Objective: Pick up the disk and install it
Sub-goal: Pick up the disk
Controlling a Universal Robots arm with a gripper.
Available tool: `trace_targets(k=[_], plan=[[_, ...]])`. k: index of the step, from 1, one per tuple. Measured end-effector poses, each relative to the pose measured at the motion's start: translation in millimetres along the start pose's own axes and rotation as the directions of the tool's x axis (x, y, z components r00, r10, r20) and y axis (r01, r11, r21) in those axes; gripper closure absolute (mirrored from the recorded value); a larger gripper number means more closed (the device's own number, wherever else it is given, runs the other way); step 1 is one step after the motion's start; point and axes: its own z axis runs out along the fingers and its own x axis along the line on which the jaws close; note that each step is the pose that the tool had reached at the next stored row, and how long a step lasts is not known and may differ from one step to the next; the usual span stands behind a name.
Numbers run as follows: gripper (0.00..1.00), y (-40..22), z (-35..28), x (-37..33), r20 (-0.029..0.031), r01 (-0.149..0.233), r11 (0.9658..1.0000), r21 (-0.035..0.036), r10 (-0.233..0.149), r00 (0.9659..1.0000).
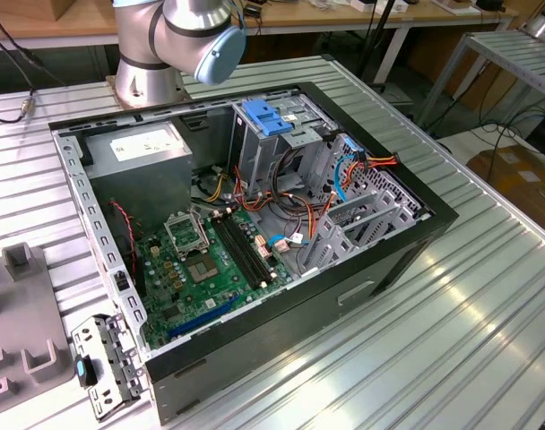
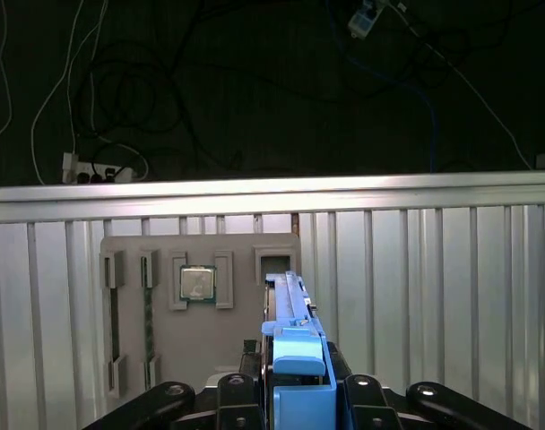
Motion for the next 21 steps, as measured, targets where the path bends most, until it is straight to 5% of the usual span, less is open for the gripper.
trace_targets(k=[21], plan=[[0.63, -0.2, -17.7, -0.4, 0.0, 0.0, 1.0, 0.0001, 0.0, 1.0]])
